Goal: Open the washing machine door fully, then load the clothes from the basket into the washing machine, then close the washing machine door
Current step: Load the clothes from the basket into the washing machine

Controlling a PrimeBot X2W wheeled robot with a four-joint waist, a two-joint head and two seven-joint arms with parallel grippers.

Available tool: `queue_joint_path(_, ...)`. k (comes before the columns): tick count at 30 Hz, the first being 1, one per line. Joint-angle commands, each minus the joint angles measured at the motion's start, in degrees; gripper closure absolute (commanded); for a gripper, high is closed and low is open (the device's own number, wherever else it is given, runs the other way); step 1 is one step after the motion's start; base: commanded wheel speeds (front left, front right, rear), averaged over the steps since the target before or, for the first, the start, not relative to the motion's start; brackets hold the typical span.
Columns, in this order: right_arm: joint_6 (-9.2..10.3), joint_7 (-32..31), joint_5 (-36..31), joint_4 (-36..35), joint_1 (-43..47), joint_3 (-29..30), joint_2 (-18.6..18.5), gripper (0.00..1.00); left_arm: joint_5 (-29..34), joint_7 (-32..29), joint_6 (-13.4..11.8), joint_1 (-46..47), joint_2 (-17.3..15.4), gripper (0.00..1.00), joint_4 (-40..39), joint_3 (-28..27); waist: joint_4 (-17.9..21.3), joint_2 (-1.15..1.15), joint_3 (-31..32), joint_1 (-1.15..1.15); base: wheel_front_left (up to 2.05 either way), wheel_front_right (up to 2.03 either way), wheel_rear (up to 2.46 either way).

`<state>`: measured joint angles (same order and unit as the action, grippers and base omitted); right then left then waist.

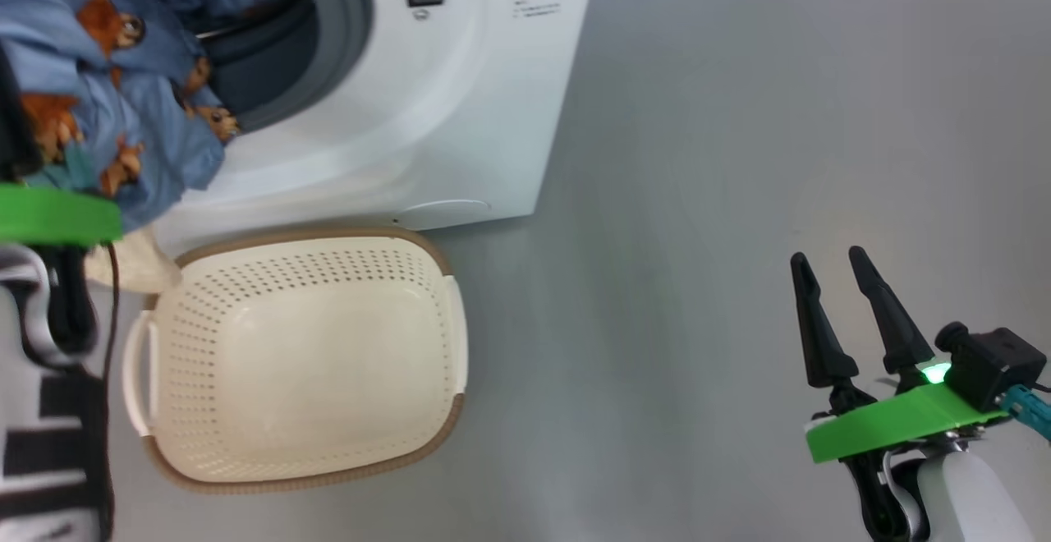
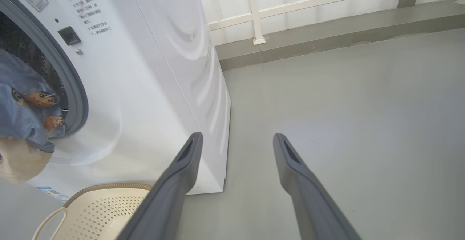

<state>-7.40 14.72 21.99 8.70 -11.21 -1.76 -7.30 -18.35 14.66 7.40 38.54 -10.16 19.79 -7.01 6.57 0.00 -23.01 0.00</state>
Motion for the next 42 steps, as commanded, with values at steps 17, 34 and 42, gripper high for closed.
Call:
queue_joint_path(17, -0.09, 0.28, 1.42, -1.16, -3.61, -5.54, 2.24, 0.0, -0.7, 0.34, 0.09, 22.55, -11.36, 1.0, 28.22, 6.25, 8.03, 0.0, -6.12, 0.0, 0.0, 0.0, 0.0)
queue_joint_path(34, -0.09, 0.28, 1.71, -1.88, -6.25, -7.95, 3.58, 0.0, -0.05, 0.34, 0.09, 35.25, -16.52, 1.0, 39.05, 13.47, 11.7, 0.0, -11.72, 0.0, 0.0, 0.0, 0.0)
queue_joint_path(42, -0.09, 0.28, 1.75, -2.3, -7.05, -8.13, 3.87, 0.0, 2.05, 0.34, -0.42, 35.68, -18.04, 1.0, 25.0, 8.77, 12.13, 0.0, -13.35, 0.0, 0.0, 0.0, 0.0)
